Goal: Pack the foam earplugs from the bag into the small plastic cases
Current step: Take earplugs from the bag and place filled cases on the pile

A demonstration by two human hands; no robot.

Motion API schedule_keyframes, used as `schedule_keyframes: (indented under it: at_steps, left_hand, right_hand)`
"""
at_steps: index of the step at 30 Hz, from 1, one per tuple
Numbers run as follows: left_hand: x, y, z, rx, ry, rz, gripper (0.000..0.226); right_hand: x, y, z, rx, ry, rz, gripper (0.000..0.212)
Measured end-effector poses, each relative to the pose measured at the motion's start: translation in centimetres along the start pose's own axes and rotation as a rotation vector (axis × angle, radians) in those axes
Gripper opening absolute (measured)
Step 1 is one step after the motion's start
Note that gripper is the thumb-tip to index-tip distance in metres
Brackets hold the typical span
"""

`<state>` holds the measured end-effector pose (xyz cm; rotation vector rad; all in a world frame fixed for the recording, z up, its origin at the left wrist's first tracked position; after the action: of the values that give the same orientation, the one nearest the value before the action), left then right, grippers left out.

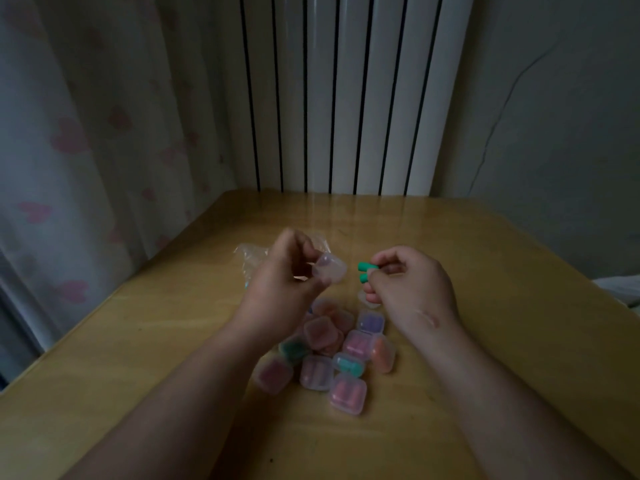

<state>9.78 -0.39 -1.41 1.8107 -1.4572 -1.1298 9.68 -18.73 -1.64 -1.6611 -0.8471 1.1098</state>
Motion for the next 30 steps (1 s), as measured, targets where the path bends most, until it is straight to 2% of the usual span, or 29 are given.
schedule_keyframes:
  at_steps: [2, 4, 12, 14, 17, 18, 20, 22, 24, 30]
  left_hand:
    - [0.0, -0.2, 0.1, -0.053, -0.004, 0.077, 0.042]
    - [0.1, -0.3, 0.0, -0.066, -0.012, 0.107, 0.046]
    - [-0.1, 1.6, 0.0, 0.090, -0.022, 0.161, 0.032]
    - [-0.1, 1.9, 0.0, 0.114, -0.017, 0.219, 0.027]
    - [-0.1, 2.0, 0.1, 0.122, -0.008, 0.279, 0.022]
    - [-0.1, 2.0, 0.1, 0.116, -0.012, 0.298, 0.022]
    - [0.0, 1.8, 0.2, 0.090, -0.029, 0.316, 0.031]
    - [0.1, 1.4, 0.3, 0.042, -0.056, 0.333, 0.048]
    - [0.3, 1.3, 0.5, 0.007, -0.084, 0.364, 0.054]
    - [0.2, 1.8, 0.5, 0.054, -0.058, 0.284, 0.038]
  right_hand:
    - [0.3, -0.5, 0.6, -0.035, -0.016, 0.018, 0.016]
    - [0.5, -0.8, 1.1, -0.058, -0.038, 0.054, 0.023]
    - [1.5, -1.4, 2.0, -0.017, -0.252, 0.104, 0.036]
    - [2.1, -1.1, 2.1, 0.033, -0.315, 0.019, 0.032]
    - [2.6, -0.7, 2.4, 0.128, -0.382, -0.235, 0.020]
    - [2.7, -0.7, 2.4, 0.124, -0.404, -0.266, 0.019]
    - [2.8, -0.7, 2.5, 0.106, -0.440, -0.260, 0.033]
    - [2.6, -0.5, 2.4, 0.121, -0.424, -0.272, 0.040]
    - [2.4, -0.4, 2.2, 0.141, -0.390, -0.297, 0.041]
    - [2.1, -0.1, 1.8, 0.152, -0.319, -0.288, 0.031]
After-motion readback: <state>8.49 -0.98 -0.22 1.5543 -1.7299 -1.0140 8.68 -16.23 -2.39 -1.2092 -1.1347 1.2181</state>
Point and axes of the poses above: each hand's wrist, its own z-axis away from the middle knuckle, its own x-axis out of the palm, y = z × x, the point moved 8 cm from there along -z, towards the middle knuckle, and after that the axes turned 9 degrees about x, right-handed, at the moved point
